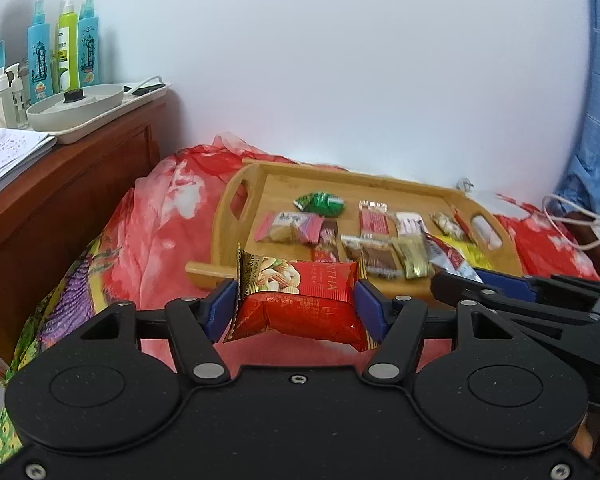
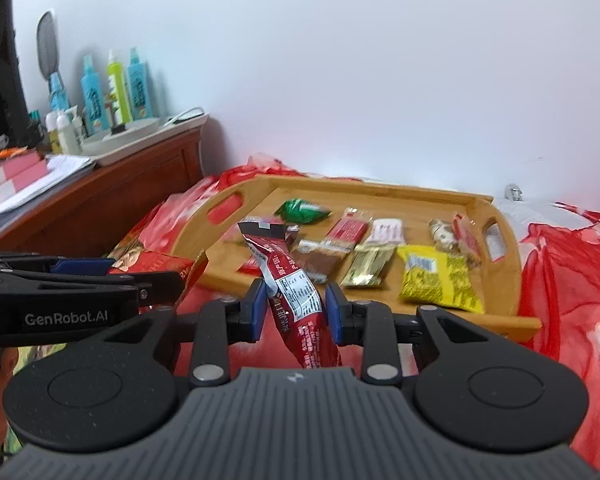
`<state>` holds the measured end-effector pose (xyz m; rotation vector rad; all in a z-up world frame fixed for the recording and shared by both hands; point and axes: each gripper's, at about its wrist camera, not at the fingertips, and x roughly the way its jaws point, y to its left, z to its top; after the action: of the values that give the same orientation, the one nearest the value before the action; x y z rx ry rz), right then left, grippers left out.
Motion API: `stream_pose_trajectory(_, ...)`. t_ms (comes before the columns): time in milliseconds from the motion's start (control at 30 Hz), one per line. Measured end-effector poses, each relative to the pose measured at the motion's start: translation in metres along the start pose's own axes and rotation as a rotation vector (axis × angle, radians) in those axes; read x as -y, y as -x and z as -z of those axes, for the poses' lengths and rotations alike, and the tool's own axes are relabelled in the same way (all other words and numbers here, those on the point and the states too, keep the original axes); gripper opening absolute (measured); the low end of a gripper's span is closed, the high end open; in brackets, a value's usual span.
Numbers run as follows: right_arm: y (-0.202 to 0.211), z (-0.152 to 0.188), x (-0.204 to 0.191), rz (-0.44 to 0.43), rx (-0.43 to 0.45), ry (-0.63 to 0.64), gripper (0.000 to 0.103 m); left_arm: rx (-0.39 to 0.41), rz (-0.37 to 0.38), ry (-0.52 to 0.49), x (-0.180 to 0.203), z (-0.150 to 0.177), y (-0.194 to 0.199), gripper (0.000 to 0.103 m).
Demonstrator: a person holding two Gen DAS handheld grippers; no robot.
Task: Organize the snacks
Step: 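Lift both snacks and carry them over the wooden tray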
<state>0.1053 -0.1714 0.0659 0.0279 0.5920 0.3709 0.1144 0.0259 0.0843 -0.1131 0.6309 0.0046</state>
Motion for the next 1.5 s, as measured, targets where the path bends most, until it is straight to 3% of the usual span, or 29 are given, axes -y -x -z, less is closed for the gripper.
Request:
stream_pose_trajectory(167, 0.001, -0.016, 0.01, 0.017, 0.016, -0.025, 0.036, -0.008, -0.013, 0.02, 0.006, -0.017, -0.009, 0.062)
stream_pose_trajectory(267, -0.002, -0.026, 0.016, 0.023, 0.012, -0.037, 0.028, -0.006, -0.022, 0.022, 0.009, -0.025, -0.015, 0.062)
stream_pose_trajectory(433, -0.009, -0.035, 0.021, 0.041, -0.003, -0.022, 0.025, -0.012, -0.042, 0.021, 0.013, -0.034, -0.03, 0.061)
stream_pose_trajectory(1100, -0.055, -0.071, 0.047, 0.03, -0.031, -0.118, 0.024, -0.04, -0.093, -0.004, 0.024, -0.072, -0.087, 0.061)
stream_pose_trajectory(1500, -0.09, -0.091, 0.075, 0.036, -0.078, -0.18, 0.024, -0.082, -0.085, -0.016, 0.032, -0.092, -0.133, 0.061)
